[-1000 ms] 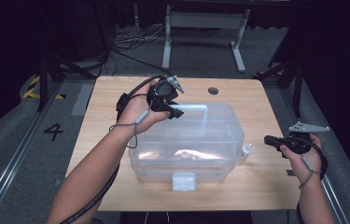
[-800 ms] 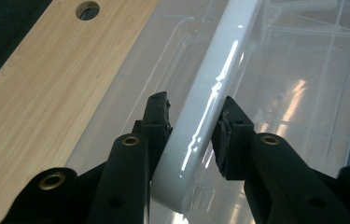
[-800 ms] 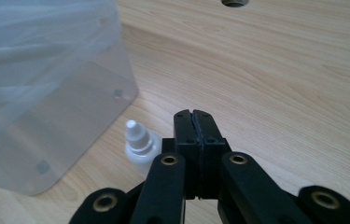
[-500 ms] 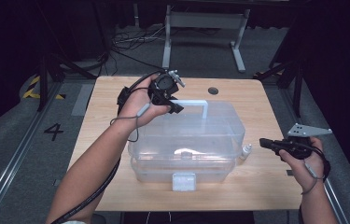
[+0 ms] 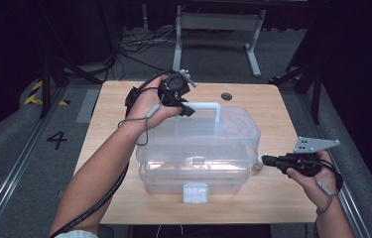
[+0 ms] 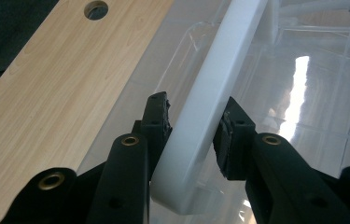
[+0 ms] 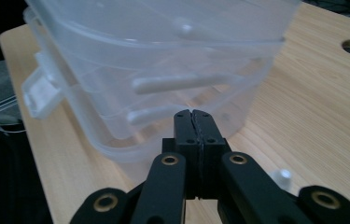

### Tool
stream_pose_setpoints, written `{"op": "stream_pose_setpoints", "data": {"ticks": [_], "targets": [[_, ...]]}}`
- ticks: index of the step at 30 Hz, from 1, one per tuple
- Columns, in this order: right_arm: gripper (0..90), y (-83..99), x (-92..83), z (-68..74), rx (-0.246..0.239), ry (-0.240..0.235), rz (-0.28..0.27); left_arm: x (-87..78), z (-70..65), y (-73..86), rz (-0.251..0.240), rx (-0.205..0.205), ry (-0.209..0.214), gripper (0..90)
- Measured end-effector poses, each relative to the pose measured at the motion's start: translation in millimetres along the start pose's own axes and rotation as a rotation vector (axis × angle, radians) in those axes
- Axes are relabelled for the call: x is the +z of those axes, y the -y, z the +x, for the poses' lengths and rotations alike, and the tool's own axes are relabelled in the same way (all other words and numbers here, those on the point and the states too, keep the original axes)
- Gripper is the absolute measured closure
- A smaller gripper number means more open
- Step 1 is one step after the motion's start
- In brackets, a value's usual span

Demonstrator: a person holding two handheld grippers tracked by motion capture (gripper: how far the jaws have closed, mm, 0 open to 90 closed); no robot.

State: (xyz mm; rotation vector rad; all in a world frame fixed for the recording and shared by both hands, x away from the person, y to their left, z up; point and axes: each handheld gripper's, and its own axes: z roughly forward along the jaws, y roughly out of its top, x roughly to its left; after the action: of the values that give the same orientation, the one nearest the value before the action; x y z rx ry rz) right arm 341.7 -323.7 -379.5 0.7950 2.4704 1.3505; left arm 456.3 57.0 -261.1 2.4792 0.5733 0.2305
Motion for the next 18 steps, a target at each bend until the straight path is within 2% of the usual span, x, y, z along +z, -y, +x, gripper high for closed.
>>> {"op": "stream_pose_setpoints", "data": {"ticks": [5, 8, 13, 18], "targets": [[90.0, -5.5, 5.8, 10.2, -0.029, -0.07, -0.026, 0.1, 2.7, -2.0, 0.006, -0.004, 0.0, 68.4], [90.0, -6.9, 8.2, 13.0, -0.031, -0.075, -0.028, 0.1, 3.2, -2.2, 0.004, -0.006, -0.004, 68.3], [90.0, -8.5, 11.9, 15.3, -0.03, -0.102, -0.062, 0.1, 3.1, -2.3, 0.006, -0.007, -0.002, 68.3], [90.0, -8.4, 14.8, 15.6, -0.026, -0.102, -0.078, -0.1, 2.8, -2.0, 0.01, -0.005, 0.007, 68.4]]}}
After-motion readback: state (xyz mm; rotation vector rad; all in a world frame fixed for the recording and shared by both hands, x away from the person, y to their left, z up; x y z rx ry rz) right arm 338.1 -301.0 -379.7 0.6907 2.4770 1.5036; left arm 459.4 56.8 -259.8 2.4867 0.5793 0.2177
